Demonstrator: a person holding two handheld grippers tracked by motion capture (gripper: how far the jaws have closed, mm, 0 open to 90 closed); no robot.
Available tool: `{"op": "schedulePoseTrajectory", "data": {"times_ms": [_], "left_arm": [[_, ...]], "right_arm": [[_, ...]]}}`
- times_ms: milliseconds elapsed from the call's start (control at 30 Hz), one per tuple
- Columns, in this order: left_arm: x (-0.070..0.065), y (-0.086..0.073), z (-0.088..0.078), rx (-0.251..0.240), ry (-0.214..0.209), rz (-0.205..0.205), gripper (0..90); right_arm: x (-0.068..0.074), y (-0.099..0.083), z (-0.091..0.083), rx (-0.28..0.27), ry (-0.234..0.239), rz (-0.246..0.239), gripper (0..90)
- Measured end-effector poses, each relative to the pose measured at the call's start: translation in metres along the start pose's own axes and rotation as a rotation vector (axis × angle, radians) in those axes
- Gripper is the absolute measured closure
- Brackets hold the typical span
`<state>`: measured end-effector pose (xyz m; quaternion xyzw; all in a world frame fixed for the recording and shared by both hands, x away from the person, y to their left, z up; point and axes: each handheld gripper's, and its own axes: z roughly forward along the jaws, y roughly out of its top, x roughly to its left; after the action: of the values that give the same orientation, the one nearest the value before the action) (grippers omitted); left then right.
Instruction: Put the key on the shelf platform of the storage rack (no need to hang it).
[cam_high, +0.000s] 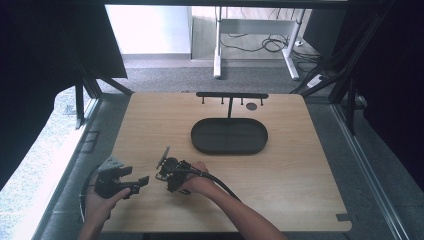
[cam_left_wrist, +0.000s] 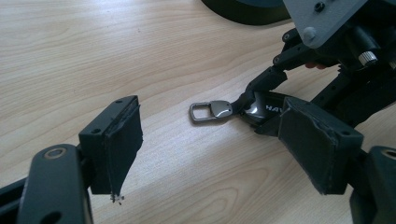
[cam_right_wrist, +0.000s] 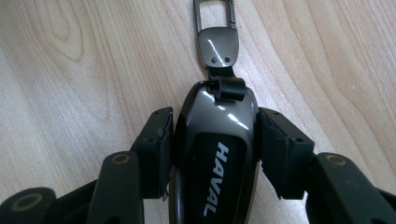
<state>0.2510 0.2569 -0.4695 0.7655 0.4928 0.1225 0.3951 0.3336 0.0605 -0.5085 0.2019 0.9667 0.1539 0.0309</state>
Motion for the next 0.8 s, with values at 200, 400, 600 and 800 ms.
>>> {"op": "schedulePoseTrajectory", "data": {"times_ms": [200, 400, 600, 800], "left_arm": [[0.0, 0.0, 0.001, 0.001, 0.0, 0.0, 21.8], [0.001, 0.0, 0.0, 0.0, 0.003, -0.003, 21.8], [0.0, 0.0, 0.0, -0.001, 0.001, 0.002, 21.8], [0.0, 0.0, 0.001, 0.0, 0.001, 0.003, 21.8]], "right_arm": [[-0.001, 0.0, -0.001, 0.003, 0.0, -0.007, 49.0], [0.004, 0.002, -0.012, -0.026, 0.005, -0.034, 49.2], [0.0, 0.001, -0.033, -0.067, 0.022, -0.025, 49.3], [-0.005, -0.004, -0.052, -0.111, 0.04, -0.023, 49.4]]}}
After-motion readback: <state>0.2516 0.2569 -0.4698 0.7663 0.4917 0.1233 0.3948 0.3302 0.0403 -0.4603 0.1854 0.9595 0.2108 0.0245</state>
